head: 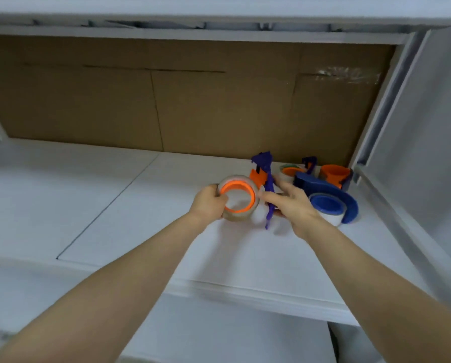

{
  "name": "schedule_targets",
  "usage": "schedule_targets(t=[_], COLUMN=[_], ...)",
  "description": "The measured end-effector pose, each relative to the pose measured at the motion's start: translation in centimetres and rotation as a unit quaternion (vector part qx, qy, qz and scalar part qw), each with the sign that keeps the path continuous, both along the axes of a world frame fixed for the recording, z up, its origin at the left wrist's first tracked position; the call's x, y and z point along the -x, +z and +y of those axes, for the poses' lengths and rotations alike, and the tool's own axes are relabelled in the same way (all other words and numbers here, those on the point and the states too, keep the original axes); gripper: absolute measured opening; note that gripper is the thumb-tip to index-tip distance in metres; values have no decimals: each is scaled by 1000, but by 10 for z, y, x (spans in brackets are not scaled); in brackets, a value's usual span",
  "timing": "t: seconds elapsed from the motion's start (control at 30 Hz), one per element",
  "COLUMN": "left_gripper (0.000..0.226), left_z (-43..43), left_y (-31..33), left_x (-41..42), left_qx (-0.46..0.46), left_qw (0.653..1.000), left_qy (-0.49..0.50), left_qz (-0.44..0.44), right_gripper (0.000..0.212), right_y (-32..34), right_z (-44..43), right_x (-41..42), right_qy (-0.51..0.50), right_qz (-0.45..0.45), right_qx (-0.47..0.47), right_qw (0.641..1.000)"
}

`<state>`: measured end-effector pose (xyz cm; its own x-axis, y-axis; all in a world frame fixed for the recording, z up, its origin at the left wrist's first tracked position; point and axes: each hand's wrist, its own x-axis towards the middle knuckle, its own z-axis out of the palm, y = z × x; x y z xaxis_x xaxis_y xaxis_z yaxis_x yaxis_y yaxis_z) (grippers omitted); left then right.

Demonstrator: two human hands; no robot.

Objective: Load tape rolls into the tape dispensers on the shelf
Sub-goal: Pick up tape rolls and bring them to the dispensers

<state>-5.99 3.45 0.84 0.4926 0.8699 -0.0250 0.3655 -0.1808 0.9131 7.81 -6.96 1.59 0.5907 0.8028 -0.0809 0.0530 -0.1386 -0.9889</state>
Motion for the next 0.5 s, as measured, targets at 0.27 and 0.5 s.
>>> schedule_targets(t=[0.27, 0.5], left_gripper=[9, 8], left_z=[0, -11], left_y=[-10, -22], left_x=[-7, -48], left_qx=[20, -47], left_qw=[993, 980], left_qy=[-41, -69], left_qz=[108, 183], right_gripper=[37, 13], right_y=[-15, -24], right_z=[-19, -44], right_x=[-4, -25], right_qy=[-20, -83], right_qz=[-34, -70], right_qx=[52, 113], right_qw=[998, 988])
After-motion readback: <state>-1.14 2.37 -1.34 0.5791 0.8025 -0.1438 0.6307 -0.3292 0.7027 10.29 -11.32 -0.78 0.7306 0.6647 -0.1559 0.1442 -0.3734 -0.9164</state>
